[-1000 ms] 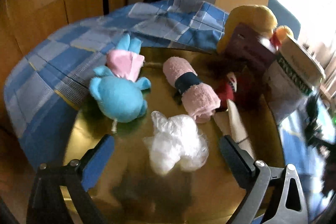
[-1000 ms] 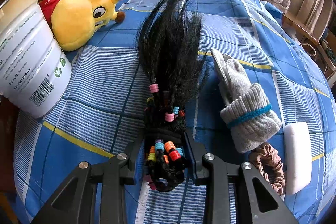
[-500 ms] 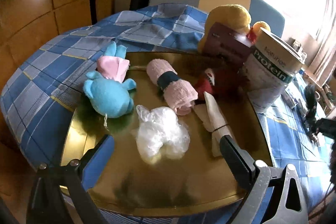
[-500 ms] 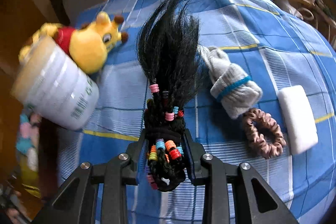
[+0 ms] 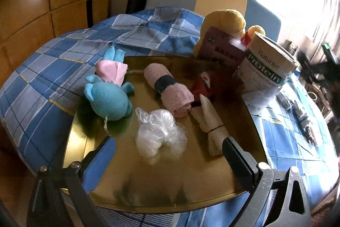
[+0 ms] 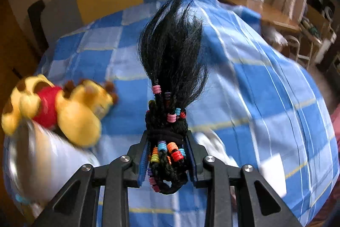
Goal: Organize soft objects
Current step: 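Lift the black hair wig with the right tool toward the tray, then lower the hair wig onto the gold tray and open the right tool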
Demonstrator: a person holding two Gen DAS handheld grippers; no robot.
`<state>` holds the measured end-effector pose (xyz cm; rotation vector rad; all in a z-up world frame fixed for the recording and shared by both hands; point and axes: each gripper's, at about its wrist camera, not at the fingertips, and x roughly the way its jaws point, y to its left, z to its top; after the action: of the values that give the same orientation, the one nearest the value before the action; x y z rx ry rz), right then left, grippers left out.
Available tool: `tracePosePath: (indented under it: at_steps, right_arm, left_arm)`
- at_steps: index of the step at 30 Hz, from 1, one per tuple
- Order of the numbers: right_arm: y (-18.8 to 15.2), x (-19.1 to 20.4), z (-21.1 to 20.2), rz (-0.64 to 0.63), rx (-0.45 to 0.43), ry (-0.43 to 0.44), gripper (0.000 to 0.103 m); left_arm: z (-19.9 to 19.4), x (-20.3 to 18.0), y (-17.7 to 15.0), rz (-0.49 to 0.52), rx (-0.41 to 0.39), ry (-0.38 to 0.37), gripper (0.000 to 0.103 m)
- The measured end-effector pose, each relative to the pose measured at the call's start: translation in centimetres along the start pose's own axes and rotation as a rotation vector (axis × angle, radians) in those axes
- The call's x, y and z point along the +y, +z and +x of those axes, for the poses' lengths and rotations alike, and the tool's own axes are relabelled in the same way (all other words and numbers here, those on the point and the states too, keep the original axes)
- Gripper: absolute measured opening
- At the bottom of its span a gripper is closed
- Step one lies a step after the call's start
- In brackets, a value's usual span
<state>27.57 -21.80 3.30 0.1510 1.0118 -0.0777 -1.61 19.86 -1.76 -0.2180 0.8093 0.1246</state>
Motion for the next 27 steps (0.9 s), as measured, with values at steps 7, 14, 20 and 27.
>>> tracePosePath:
  at_steps: [7, 14, 20, 27]
  right_arm:
    - [4.7, 12.4, -2.2, -0.171, -0.083, 0.084, 0.030]
    - [1.7, 23.8, -6.5, -0.463, -0.142, 0.351, 0.030]
    - [-7.7, 28.6, -7.4, -0.687, -0.032, 0.488, 0.030]
    - [-19.3, 28.0, -5.1, -0.724, 0.177, 0.549, 0.030]
  left_arm:
    - [-0.2, 1.2, 0.1, -0.033, 0.011, 0.010, 0.101]
    - [-0.3, 2.6, 0.2, -0.069, 0.010, 0.027, 0.101]
    - [-0.9, 4.0, 0.3, -0.096, -0.009, 0.061, 0.101]
    - [-1.7, 6.0, 0.0, -0.142, -0.027, 0.107, 0.101]
